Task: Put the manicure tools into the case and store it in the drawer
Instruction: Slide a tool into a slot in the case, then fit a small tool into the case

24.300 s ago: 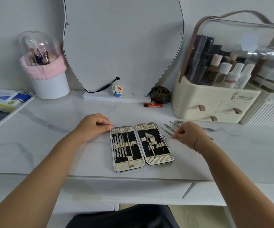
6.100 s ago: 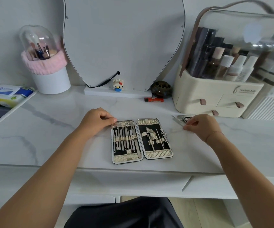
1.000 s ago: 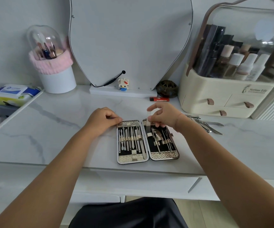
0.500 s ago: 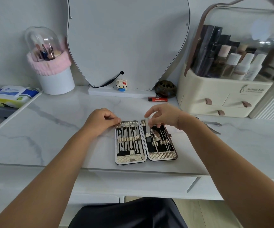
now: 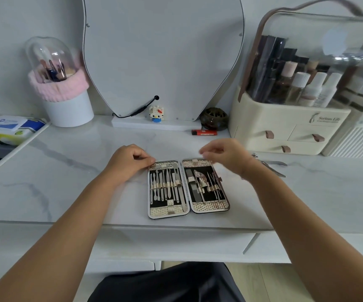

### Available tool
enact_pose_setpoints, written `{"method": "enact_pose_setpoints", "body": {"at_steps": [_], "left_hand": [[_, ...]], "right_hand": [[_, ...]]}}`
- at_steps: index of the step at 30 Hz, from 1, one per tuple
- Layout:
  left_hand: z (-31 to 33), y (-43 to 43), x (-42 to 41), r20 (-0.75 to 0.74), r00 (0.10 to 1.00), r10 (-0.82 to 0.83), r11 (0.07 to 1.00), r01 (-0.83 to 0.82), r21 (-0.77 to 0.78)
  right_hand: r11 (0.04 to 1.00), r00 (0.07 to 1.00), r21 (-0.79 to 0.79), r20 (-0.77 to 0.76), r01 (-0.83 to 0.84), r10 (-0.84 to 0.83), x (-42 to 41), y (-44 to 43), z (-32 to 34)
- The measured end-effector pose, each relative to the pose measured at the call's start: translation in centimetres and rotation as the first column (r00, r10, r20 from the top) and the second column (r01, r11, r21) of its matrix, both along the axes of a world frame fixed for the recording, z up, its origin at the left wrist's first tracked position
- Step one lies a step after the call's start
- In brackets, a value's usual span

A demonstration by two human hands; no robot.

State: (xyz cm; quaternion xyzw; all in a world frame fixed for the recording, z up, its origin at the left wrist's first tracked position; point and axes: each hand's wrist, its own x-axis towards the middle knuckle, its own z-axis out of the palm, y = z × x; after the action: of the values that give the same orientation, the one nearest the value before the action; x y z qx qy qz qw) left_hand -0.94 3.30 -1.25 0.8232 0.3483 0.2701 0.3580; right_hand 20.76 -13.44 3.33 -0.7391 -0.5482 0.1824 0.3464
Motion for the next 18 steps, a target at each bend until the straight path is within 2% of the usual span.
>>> {"method": "enact_pose_setpoints", "body": {"at_steps": [3, 6, 15, 18], "left_hand": [[-0.1, 0.0, 0.0, 0.009, 1.0, -0.003, 1.0, 0.003, -0.006], [-0.1, 0.0, 0.0, 0.011, 1.0, -0.003, 1.0, 0.003, -0.009], [0.2, -0.3, -0.2, -0.001, 1.0, 0.007, 1.0, -0.007, -0.02], [0.3, -0.4, -0.1, 0.0, 1.0, 0.007, 1.0, -0.007, -0.023]], "right_hand": [[0.945, 0.948, 0.127, 0.065, 0.302, -0.312, 3.8, -2.8, -0.6], [0.874, 0.874, 0.095, 0.058, 0.477, -0.483, 6.5, -5.7, -1.4], [0.87, 0.857, -0.066, 0.223, 0.488, -0.464, 6.4, -4.9, -2.6], [0.88, 0.869, -0.137, 0.28, 0.456, -0.407, 5.9, -4.6, -1.7]]}}
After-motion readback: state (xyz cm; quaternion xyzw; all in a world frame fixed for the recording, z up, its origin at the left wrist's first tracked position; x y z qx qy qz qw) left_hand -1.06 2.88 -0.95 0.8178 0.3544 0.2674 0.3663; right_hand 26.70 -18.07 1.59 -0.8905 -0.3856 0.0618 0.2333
